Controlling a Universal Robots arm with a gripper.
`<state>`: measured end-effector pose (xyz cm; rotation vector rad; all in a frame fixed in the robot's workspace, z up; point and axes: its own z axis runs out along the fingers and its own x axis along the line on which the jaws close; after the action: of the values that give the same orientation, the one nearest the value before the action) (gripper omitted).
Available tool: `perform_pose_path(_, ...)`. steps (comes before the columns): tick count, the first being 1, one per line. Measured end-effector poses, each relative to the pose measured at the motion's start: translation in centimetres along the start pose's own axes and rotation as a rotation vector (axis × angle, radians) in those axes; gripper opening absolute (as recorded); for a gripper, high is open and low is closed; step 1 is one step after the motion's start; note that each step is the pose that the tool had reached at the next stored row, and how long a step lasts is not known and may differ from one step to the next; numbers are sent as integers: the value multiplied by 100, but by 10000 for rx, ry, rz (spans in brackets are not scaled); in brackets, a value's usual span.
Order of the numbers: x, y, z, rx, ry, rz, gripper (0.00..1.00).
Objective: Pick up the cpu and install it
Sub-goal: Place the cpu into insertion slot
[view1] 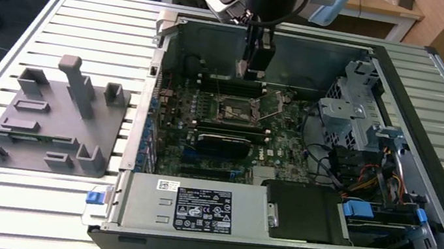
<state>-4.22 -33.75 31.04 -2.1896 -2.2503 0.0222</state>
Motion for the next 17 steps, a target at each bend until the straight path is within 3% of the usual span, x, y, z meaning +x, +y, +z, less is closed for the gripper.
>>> perform_pose_path(17,1,1,69,1,-1,0,53)
